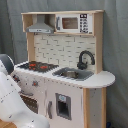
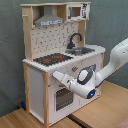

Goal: Play with the kitchen

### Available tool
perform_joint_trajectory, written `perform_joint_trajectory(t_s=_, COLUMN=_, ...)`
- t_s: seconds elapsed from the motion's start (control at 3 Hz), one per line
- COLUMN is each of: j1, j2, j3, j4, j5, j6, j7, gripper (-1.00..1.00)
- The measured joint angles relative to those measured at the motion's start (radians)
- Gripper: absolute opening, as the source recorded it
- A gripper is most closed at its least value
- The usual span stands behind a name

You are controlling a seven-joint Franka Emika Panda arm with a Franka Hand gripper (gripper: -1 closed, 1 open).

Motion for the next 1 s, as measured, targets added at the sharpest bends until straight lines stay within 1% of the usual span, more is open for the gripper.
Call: perform_joint_trajectory(t_s=1.0, j1=0.000, j2=-0.003, j3=0.001, j4=-0.001, j5=0.000, j6=-0.008, j7=-0.324, gripper=-1.00)
